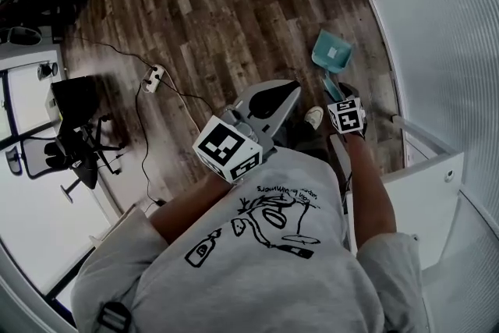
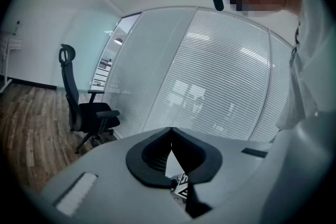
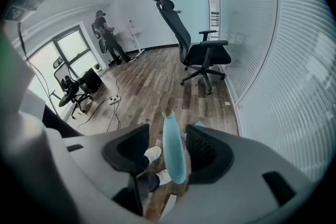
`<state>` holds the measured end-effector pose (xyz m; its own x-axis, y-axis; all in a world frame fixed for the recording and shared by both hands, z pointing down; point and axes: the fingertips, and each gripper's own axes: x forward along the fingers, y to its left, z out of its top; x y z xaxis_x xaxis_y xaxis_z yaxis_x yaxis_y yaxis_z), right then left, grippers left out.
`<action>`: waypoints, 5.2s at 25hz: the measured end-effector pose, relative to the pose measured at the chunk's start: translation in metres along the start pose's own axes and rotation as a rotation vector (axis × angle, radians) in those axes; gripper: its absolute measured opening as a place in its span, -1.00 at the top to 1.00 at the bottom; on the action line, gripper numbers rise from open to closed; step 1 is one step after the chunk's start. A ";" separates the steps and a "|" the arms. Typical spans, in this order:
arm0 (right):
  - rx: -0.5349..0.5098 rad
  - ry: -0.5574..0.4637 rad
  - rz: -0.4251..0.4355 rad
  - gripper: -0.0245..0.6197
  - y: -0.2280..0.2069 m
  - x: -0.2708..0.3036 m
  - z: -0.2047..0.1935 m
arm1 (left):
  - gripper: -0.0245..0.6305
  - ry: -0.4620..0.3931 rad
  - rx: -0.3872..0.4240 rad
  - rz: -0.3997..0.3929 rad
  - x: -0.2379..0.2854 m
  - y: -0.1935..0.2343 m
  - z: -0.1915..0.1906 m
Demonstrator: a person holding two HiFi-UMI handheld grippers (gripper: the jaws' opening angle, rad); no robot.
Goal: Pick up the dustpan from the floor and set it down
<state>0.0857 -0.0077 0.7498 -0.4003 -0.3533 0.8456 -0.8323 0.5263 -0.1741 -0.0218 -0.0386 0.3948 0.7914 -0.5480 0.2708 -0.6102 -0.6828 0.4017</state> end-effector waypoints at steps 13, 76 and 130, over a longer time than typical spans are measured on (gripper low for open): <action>-0.029 0.050 -0.001 0.33 0.004 0.026 -0.022 | 0.92 0.042 -0.031 0.013 -0.005 0.004 -0.022; -0.043 -0.121 -0.041 0.52 0.005 -0.101 0.062 | 0.92 -0.047 0.032 -0.038 0.009 -0.015 0.010; -0.156 -0.444 -0.134 0.52 0.049 -0.369 0.232 | 0.92 -0.209 0.173 -0.052 0.016 -0.022 0.116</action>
<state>0.1040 -0.0312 0.3120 -0.4467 -0.7033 0.5530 -0.8339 0.5512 0.0275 -0.0002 -0.0886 0.2887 0.8084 -0.5856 0.0600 -0.5801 -0.7752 0.2501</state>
